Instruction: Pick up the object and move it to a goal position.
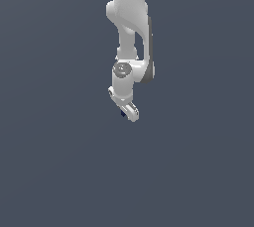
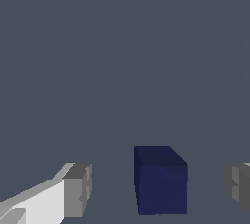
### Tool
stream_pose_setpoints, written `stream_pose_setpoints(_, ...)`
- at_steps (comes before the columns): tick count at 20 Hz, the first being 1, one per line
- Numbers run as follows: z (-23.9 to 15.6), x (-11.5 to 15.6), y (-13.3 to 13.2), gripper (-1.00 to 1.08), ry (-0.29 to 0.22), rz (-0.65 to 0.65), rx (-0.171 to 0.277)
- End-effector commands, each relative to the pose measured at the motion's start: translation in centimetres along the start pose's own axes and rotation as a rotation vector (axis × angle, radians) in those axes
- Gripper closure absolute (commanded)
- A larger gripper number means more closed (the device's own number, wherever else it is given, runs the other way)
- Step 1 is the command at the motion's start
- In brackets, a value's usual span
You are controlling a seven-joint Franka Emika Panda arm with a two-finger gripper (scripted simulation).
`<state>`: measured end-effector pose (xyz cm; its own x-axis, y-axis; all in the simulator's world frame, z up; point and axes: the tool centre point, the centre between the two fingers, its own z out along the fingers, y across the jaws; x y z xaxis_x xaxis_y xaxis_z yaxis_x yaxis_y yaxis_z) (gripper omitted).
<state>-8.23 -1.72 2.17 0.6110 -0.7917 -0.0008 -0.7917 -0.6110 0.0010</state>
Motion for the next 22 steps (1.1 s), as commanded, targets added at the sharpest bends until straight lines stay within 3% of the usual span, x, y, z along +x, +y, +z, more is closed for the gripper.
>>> stream_pose_setpoints(1,0.6,0.0,0.0,-0.92,0.001,0.001,0.001)
stream_pose_setpoints(4,0.9,0.0,-0.1,-0.92,0.001,0.001,0.001)
stream_pose_setpoints(5,0.9,0.0,-0.1,1.08,0.001,0.001,0.001)
stream_pose_setpoints(22,-0.2,-0.5,-0.2,1.08,0.0,0.001,0.001)
